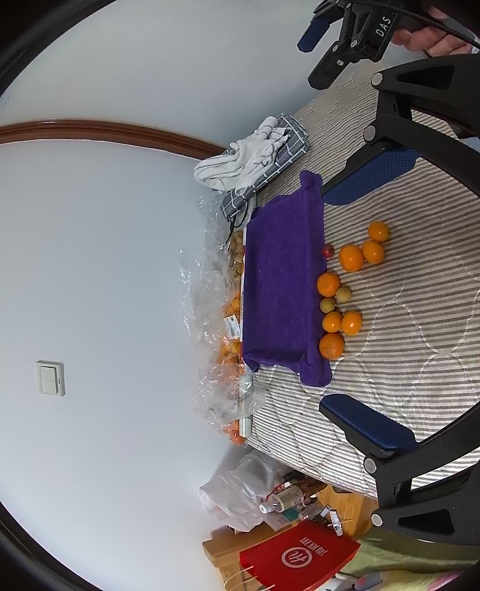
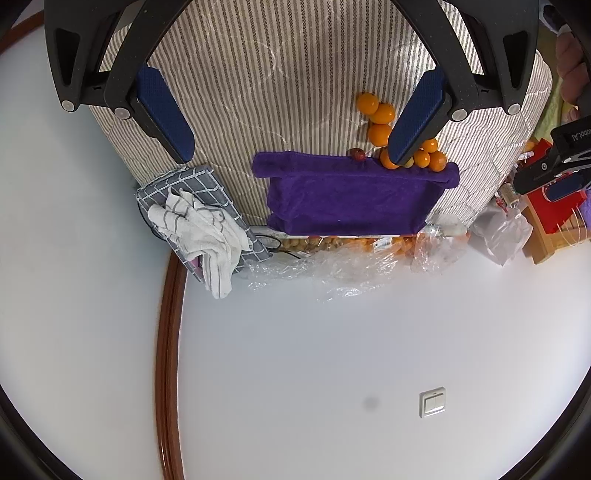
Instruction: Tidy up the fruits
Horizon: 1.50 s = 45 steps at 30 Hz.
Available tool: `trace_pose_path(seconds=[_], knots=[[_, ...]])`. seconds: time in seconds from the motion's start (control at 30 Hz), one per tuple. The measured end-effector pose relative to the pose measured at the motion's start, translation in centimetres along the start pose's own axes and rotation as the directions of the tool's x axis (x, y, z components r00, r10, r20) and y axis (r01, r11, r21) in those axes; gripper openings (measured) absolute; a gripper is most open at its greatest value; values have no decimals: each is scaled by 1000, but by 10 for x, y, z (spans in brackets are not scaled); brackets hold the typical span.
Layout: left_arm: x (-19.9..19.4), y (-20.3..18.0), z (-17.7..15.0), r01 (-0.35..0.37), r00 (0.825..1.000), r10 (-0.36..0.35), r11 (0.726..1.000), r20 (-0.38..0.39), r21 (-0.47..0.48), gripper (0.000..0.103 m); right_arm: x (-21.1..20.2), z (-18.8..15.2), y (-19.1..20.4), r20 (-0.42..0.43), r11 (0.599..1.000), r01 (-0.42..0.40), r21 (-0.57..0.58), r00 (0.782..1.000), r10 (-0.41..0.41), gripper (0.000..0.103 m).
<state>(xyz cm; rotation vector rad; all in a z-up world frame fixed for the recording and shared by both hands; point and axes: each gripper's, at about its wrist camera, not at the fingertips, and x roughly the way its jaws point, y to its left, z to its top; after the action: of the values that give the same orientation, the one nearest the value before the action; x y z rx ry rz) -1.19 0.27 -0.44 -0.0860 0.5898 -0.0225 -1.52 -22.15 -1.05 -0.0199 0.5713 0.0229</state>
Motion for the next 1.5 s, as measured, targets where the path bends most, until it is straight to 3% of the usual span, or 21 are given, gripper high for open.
trace_pose_path(seconds=[0.53,0.77,1.07,1.13,1.33,1.37,1.43,1.5], knots=[[7,1,-4,7,1000,-7,1000,0,10,103,2,-4,6,30,1000,13,-15,999,-13,103],[23,11,-13,-27,1000,27,1000,-9,2,103,23,-13,8,-9,1000,-14,-19,1000,14,103],[72,42,-44,-61,993,58,998,-104,-24,103,83,-39,18,-130,997,-73,3,989,73,102],[87,52,-54,-81,987,76,996,-142,-26,103,98,-46,22,-165,996,-90,8,982,90,97],[119,84,-77,-122,973,109,991,-204,-54,100,130,-70,42,-186,993,-121,3,975,119,92],[124,89,-80,-122,970,106,990,-220,-63,97,135,-74,46,-187,994,-107,-8,977,104,92],[137,99,-85,-112,960,87,990,-266,-83,91,144,-81,56,-201,996,-83,-41,977,73,82],[147,107,-90,-98,949,65,991,-309,-95,79,151,-86,63,-224,993,-73,-89,973,52,78]])
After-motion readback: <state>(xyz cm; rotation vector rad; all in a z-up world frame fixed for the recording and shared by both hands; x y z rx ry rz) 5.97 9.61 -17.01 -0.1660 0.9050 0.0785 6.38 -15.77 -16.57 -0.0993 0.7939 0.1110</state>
